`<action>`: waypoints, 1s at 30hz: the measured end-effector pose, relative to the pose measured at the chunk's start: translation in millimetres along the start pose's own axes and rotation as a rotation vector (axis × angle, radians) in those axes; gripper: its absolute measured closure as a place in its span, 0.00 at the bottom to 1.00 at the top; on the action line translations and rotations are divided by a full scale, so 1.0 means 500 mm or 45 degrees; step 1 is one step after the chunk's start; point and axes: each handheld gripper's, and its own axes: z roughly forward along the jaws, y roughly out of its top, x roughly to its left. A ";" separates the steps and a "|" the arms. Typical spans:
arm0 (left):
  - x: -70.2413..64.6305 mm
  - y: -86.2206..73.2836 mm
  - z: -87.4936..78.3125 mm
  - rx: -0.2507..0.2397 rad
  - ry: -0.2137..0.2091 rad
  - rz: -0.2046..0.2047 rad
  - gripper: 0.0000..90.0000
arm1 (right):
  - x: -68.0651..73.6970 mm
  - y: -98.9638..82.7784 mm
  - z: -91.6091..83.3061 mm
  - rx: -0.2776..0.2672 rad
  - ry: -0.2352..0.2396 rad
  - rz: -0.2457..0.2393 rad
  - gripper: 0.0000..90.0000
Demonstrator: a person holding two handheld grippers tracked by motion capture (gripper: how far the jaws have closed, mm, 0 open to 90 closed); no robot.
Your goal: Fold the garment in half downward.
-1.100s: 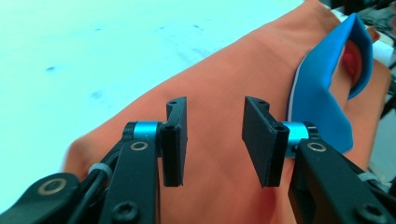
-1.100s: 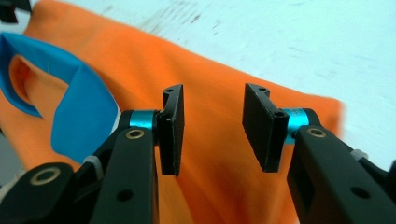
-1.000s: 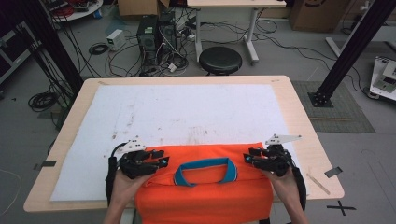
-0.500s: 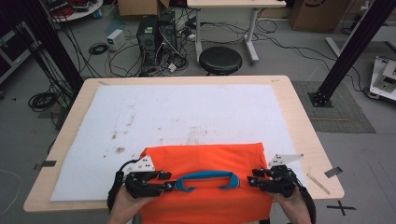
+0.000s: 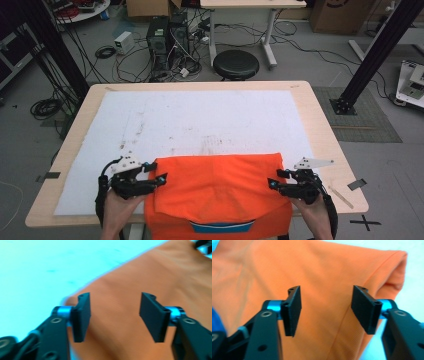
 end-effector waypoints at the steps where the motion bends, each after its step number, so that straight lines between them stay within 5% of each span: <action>1: 0.016 0.002 0.001 -0.009 0.013 -0.010 0.43 | -0.005 0.003 0.002 -0.008 -0.010 0.014 0.42; 5: 0.070 0.006 0.023 0.013 0.006 -0.055 0.34 | -0.019 0.013 0.006 -0.043 -0.041 0.023 0.37; 7: 0.084 0.009 0.040 0.040 -0.047 -0.062 0.31 | -0.026 0.019 0.007 -0.057 -0.049 0.029 0.34; 15: 0.087 0.004 0.095 0.230 -0.094 0.005 0.29 | -0.067 0.042 0.010 -0.108 -0.047 0.050 0.32; 19: 0.088 -0.002 0.101 0.279 -0.121 0.009 0.41 | -0.081 0.048 0.014 -0.106 -0.040 0.060 0.32; 25: 0.085 -0.019 0.094 0.217 -0.075 0.022 0.59 | -0.102 0.051 0.020 -0.102 -0.040 0.078 0.32; 30: 0.082 -0.029 0.091 0.170 -0.061 0.025 0.70 | -0.110 0.060 0.033 -0.078 0.012 0.014 0.30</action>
